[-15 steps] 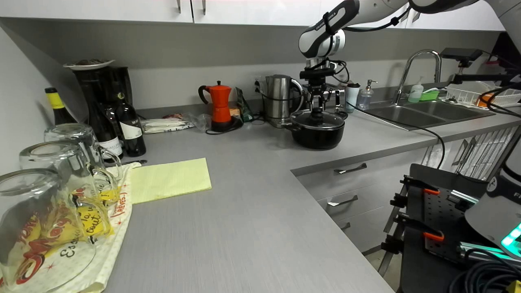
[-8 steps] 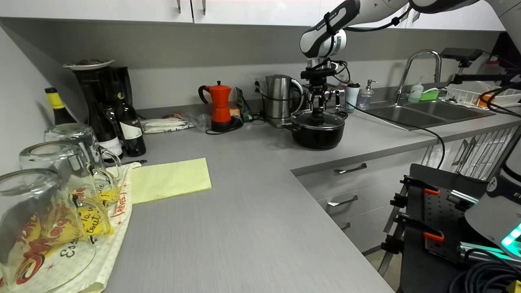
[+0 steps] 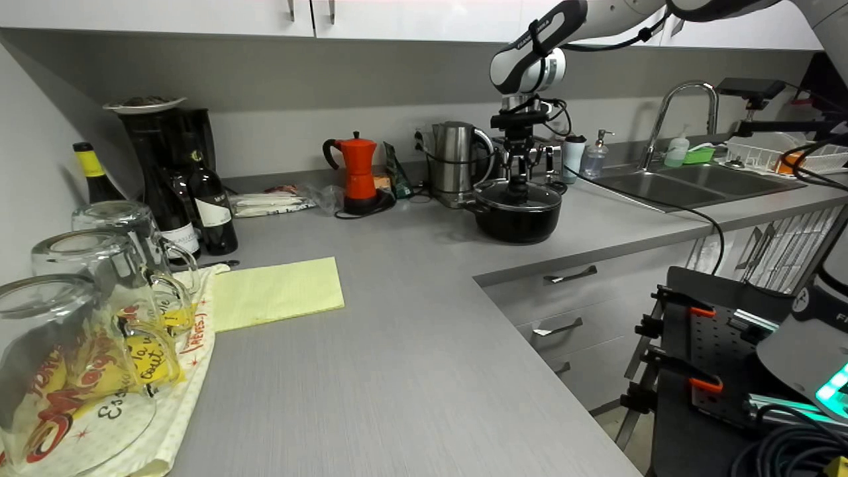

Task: Put the glass lid on the black pot.

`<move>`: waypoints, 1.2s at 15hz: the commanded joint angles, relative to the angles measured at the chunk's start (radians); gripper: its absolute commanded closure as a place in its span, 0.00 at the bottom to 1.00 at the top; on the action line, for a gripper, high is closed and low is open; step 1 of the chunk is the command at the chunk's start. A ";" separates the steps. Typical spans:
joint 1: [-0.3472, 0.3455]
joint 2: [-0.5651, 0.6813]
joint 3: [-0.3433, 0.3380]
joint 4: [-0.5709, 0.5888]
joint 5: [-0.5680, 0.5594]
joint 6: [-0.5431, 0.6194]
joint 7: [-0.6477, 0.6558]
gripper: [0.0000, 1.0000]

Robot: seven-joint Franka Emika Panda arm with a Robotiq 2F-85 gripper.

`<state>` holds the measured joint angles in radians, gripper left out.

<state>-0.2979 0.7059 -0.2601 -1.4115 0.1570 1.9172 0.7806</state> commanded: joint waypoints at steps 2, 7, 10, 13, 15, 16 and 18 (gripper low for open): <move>-0.004 -0.023 -0.008 -0.041 0.016 0.007 0.003 0.75; 0.000 -0.028 -0.012 -0.050 0.012 0.008 0.005 0.75; 0.002 -0.027 -0.012 -0.050 0.011 0.009 0.006 0.25; 0.013 -0.061 -0.012 -0.095 0.006 0.042 0.000 0.09; 0.042 -0.118 -0.015 -0.177 -0.015 0.105 -0.008 0.00; 0.064 -0.158 -0.018 -0.237 -0.035 0.149 -0.015 0.00; 0.108 -0.227 -0.020 -0.336 -0.081 0.229 -0.024 0.00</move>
<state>-0.2591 0.6209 -0.2675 -1.5548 0.1336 2.0359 0.7751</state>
